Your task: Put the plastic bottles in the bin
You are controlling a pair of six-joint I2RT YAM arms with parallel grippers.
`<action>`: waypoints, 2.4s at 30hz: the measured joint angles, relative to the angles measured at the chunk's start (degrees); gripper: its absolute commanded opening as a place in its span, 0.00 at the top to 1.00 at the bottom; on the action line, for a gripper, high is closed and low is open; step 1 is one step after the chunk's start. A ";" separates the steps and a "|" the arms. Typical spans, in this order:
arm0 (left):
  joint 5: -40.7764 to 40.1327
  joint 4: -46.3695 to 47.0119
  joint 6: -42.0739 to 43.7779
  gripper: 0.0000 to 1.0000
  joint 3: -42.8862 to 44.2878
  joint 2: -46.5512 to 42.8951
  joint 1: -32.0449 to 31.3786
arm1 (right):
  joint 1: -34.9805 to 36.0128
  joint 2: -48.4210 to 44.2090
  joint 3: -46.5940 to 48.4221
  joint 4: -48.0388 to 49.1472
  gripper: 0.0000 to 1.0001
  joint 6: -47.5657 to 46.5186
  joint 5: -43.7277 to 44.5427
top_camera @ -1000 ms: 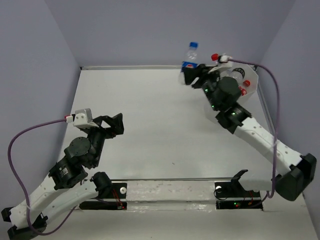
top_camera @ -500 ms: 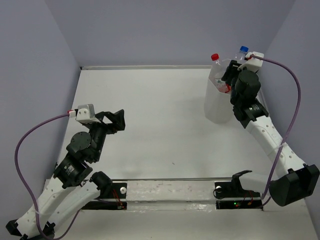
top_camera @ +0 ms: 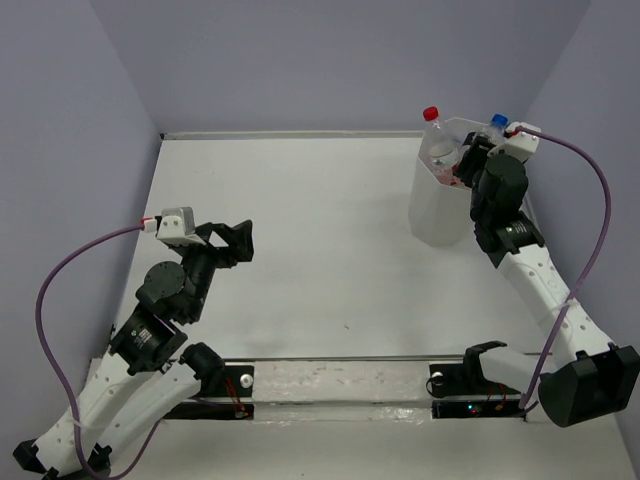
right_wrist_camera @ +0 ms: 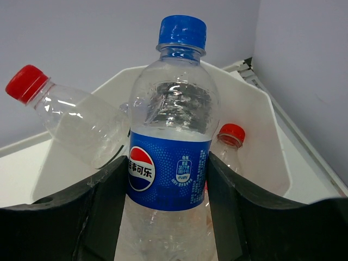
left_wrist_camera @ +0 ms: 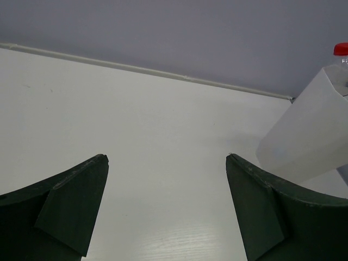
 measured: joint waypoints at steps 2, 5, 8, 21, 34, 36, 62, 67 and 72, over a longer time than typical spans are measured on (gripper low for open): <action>0.02 0.02 0.04 0.01 -0.13 0.00 0.09 | 0.00 0.17 -0.35 -0.42 0.80 0.59 -0.39; 0.04 0.02 0.09 0.01 -0.28 0.02 0.11 | -0.33 0.35 -0.46 -0.94 0.79 1.05 -0.59; 0.17 0.02 0.11 0.01 -0.31 0.02 0.11 | -1.75 0.50 -0.46 -1.16 0.69 1.46 -0.90; 0.57 0.02 0.13 0.01 -0.31 0.35 0.72 | -3.65 1.38 0.90 -3.58 0.06 6.75 -8.44; 0.66 0.02 0.11 0.01 -0.31 0.48 1.31 | -3.63 -5.03 3.63 -5.51 0.18 7.32 -10.21; 0.66 0.02 0.11 0.01 -0.31 0.48 1.53 | -3.63 -5.66 3.63 -5.73 0.37 7.10 -10.19; 6.99 3.08 -0.13 0.01 2.71 -1.77 2.36 | -3.63 -24.46 3.72 -8.44 0.00 10.64 -34.67; 10.14 6.60 -0.31 0.01 8.85 -2.12 2.36 | -3.63 -35.06 4.39 -9.07 0.00 10.86 -36.04; 11.91 10.40 -0.33 0.01 11.26 -2.25 2.36 | -3.63 -42.56 3.54 -9.68 0.00 11.08 -36.94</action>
